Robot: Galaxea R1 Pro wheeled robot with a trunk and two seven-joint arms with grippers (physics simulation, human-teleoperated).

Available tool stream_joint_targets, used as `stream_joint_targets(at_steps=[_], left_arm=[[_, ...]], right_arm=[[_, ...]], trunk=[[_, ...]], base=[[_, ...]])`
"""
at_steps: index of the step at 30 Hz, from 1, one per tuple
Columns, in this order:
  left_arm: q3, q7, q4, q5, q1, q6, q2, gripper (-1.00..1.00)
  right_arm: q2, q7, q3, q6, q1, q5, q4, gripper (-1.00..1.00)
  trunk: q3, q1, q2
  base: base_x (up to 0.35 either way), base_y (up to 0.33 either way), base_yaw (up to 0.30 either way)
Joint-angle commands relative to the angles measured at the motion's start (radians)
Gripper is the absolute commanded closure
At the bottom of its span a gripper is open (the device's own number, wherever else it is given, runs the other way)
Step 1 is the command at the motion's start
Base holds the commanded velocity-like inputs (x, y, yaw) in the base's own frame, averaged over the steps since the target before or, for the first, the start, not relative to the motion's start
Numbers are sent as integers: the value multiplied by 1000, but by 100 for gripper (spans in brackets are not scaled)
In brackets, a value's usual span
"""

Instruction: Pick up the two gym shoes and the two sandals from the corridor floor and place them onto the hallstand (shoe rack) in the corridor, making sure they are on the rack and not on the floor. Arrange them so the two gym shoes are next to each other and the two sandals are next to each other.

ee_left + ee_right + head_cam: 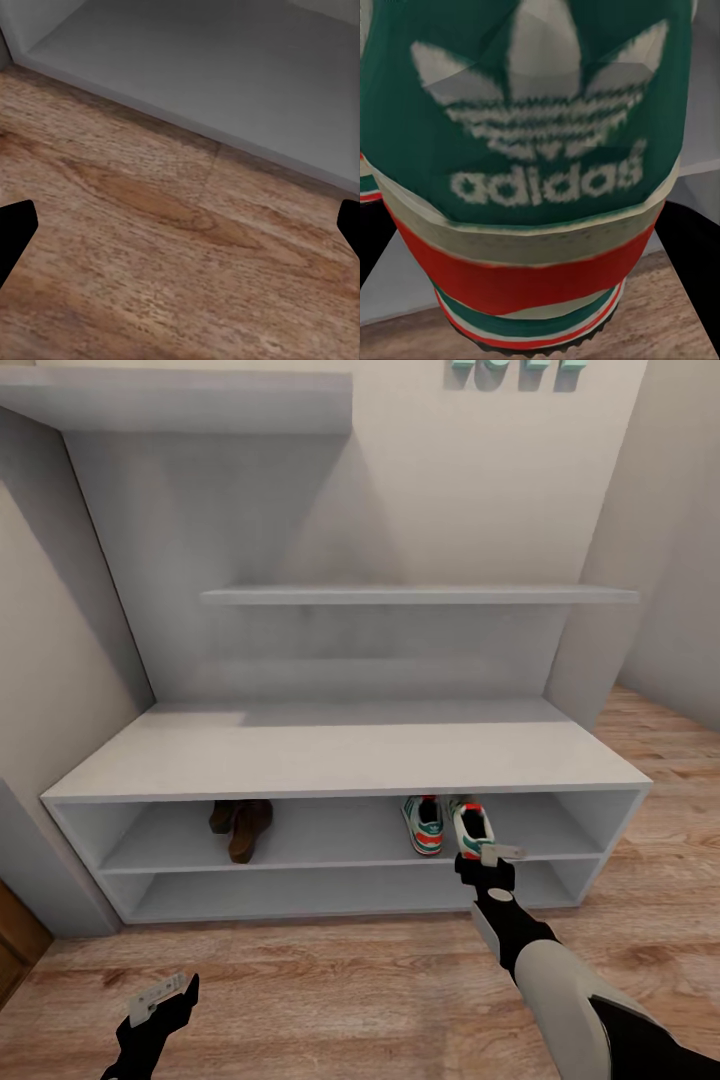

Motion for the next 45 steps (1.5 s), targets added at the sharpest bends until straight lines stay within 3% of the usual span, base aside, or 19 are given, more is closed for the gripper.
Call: stream_joint_targets(at_steps=[1, 45], left_arm=[[0, 0, 0, 0, 0, 0, 0, -100], [-1, 1, 0, -6, 0, 0, -1, -100]], right_arm=[[0, 1, 0, -3, 0, 0, 0, 100], [0, 0, 0, -27, 2, 0, 2, 100]], trunk=[[0, 0, 0], [0, 0, 0]], base=[[0, 0, 0], [42, 0, 0]])
